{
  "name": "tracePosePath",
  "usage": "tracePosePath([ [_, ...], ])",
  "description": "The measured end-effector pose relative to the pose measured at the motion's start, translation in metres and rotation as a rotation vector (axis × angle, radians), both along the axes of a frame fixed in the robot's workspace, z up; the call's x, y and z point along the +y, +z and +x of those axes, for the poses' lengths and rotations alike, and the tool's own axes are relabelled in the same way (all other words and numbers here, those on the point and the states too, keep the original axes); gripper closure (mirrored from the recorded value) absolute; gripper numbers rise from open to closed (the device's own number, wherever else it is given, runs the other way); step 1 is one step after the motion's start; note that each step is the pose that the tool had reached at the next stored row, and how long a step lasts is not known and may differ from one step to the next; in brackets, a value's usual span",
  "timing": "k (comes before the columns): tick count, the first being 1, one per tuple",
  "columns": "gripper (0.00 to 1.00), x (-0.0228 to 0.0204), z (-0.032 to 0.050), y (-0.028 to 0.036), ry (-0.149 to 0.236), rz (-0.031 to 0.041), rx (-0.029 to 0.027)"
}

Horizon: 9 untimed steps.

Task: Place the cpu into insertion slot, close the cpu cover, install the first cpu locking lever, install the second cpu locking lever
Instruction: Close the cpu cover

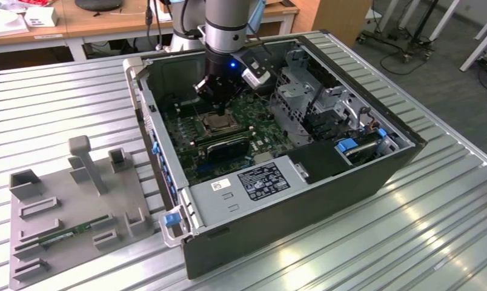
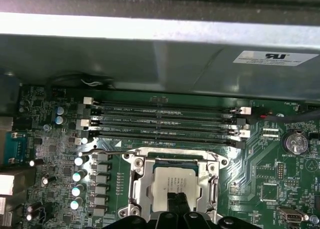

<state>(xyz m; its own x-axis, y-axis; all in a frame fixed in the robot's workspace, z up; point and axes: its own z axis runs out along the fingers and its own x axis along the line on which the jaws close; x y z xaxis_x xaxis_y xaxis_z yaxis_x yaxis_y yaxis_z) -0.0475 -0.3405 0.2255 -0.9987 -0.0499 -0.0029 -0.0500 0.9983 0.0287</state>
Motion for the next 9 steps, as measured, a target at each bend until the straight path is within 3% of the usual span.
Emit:
tracePosePath([
  [9, 0.89, 0.0, -0.0028, 0.0, 0.0, 0.0, 0.0013],
])
